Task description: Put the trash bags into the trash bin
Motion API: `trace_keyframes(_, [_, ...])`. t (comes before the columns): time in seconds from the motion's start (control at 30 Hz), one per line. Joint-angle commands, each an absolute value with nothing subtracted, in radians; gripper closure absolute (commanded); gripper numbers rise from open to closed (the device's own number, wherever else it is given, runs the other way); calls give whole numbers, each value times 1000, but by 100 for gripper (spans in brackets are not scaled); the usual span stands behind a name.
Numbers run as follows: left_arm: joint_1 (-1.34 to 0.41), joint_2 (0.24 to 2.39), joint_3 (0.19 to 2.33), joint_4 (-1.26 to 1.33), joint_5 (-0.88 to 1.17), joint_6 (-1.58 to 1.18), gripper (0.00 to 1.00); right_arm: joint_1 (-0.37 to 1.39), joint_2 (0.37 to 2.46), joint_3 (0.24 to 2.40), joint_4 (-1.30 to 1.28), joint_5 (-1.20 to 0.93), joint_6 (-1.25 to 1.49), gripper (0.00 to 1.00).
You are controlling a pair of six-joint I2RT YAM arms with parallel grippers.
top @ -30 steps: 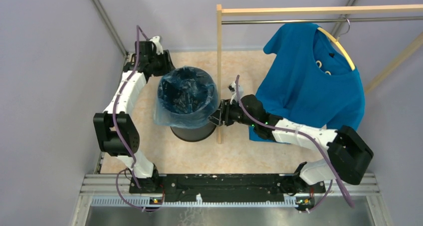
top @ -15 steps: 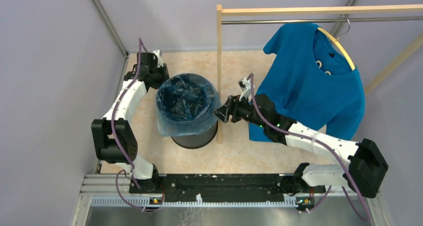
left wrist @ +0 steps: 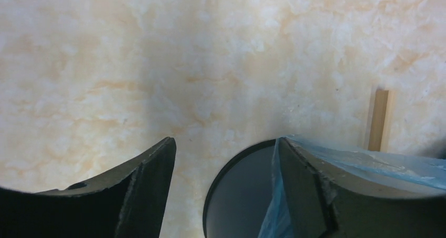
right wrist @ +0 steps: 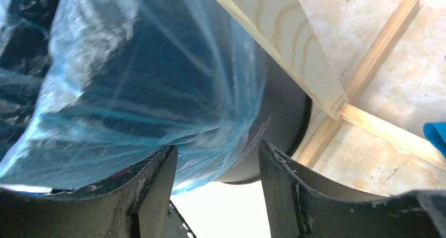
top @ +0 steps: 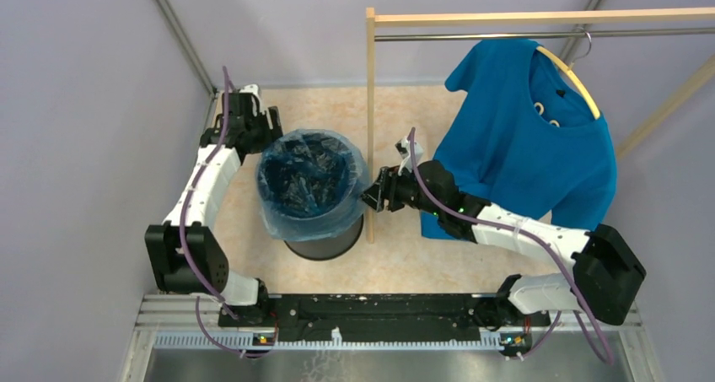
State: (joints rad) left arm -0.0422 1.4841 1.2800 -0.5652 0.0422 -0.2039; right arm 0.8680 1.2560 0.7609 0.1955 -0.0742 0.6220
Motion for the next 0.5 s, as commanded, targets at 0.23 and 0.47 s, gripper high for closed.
trace_keyframes(0.23, [-64, 1224, 1313, -619, -219, -221, 2, 867, 1281, 774, 277, -61, 618, 41])
trace_keyframes(0.47, [-64, 1223, 1297, -663, -85, -235, 3, 867, 1301, 798, 284, -85, 620, 42])
